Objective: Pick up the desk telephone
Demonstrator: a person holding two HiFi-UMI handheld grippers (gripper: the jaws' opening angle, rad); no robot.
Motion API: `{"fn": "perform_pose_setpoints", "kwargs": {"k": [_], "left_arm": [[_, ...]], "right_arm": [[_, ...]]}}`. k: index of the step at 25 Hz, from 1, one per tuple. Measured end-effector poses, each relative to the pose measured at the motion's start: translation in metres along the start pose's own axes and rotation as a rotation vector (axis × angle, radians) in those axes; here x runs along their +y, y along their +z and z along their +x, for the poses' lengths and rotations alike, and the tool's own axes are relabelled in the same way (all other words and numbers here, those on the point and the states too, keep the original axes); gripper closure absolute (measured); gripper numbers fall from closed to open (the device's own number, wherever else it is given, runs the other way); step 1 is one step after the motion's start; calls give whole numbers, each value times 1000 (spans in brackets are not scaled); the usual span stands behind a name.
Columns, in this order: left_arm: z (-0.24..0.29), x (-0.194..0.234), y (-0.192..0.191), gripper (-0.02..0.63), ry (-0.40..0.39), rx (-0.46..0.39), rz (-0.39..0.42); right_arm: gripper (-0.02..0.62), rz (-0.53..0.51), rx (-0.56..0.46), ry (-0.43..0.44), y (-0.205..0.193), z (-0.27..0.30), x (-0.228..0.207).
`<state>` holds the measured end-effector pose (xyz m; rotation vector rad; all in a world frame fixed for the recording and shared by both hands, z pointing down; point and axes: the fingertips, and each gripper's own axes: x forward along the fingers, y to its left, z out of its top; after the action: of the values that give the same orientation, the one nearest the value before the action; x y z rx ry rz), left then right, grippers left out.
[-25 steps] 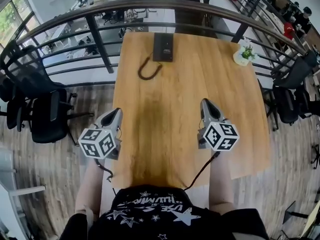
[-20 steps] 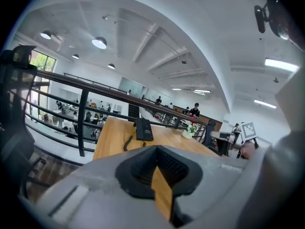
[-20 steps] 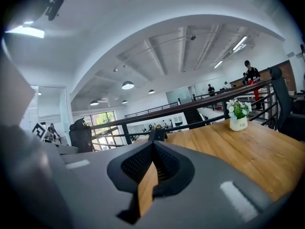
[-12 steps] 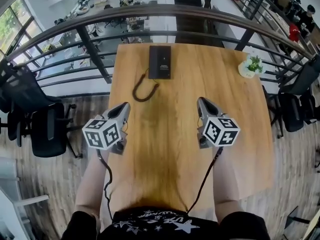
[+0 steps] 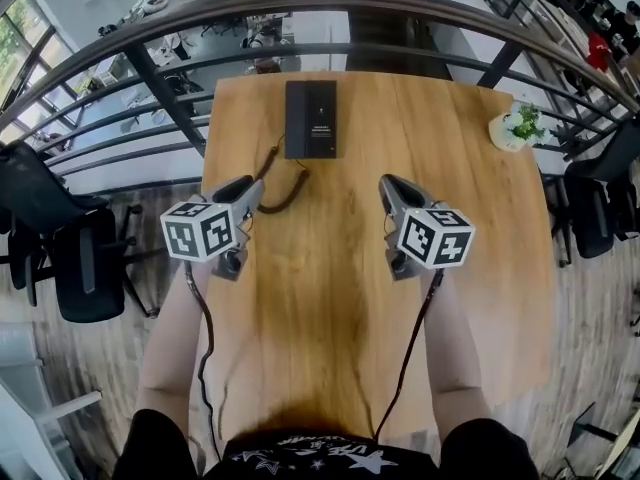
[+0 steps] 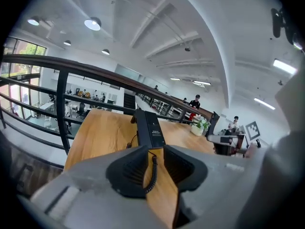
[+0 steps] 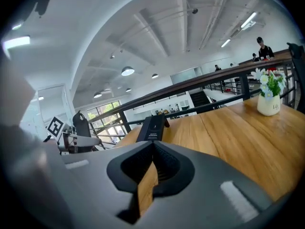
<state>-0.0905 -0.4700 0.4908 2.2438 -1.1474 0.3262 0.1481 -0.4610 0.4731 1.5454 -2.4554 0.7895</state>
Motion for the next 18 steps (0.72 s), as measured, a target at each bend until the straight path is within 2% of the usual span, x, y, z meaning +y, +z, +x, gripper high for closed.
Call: {"fn": "perform_pose_setpoints", "kwargs": {"k": [1, 2, 4, 6, 8, 15, 18], "left_arm": [[6, 3, -1, 509, 2, 6, 1], [10, 6, -2, 509, 5, 10, -2], [18, 11, -4, 509, 18, 11, -15], [26, 16, -3, 509, 38, 3, -19], [34, 21, -2, 509, 52, -5, -14], [48, 31, 0, 511, 47, -7, -25], [50, 33, 3, 536, 48, -14, -34]], "right_arm": [[586, 30, 8, 11, -1, 10, -4], [550, 63, 16, 23, -3, 19, -7], [538, 116, 29, 41, -3, 36, -15], [526, 142, 32, 58, 1, 54, -22], [485, 168, 33, 85, 7, 73, -27], [325, 315, 64, 239, 20, 135, -29], [304, 338, 69, 311, 26, 155, -24]]}}
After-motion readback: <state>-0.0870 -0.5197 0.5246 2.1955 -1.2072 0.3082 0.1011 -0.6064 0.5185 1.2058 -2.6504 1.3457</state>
